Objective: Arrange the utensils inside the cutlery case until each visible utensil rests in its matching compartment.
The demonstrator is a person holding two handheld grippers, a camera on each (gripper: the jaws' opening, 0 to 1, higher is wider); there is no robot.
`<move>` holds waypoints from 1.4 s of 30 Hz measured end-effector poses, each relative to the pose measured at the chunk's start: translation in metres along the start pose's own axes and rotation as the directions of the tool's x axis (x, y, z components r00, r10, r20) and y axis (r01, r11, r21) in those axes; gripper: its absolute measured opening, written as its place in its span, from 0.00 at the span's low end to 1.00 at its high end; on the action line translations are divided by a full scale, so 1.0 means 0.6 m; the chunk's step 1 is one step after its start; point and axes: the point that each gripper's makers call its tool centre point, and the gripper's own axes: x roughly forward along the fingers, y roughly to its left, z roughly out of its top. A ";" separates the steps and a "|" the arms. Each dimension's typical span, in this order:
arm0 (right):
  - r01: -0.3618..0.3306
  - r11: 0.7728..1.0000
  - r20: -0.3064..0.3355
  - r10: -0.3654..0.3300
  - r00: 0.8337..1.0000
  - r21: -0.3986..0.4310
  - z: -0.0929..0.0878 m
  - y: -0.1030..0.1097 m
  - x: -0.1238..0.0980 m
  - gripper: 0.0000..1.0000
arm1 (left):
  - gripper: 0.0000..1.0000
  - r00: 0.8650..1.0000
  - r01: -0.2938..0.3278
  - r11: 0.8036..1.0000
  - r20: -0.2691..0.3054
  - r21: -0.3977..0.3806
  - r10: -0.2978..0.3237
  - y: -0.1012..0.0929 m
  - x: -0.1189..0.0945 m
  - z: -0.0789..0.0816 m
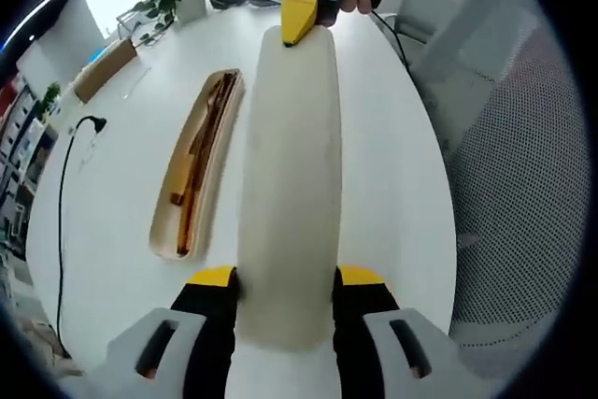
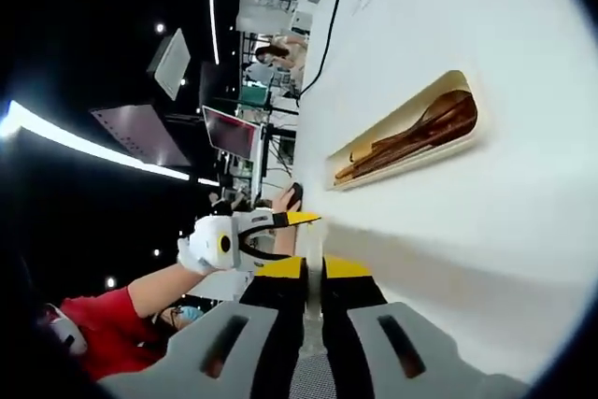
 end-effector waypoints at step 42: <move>0.406 0.911 0.060 -0.402 0.914 -0.078 0.169 -0.038 -0.045 0.19 | 0.40 0.995 0.037 0.999 -0.097 0.018 -0.035 0.159 0.006 0.107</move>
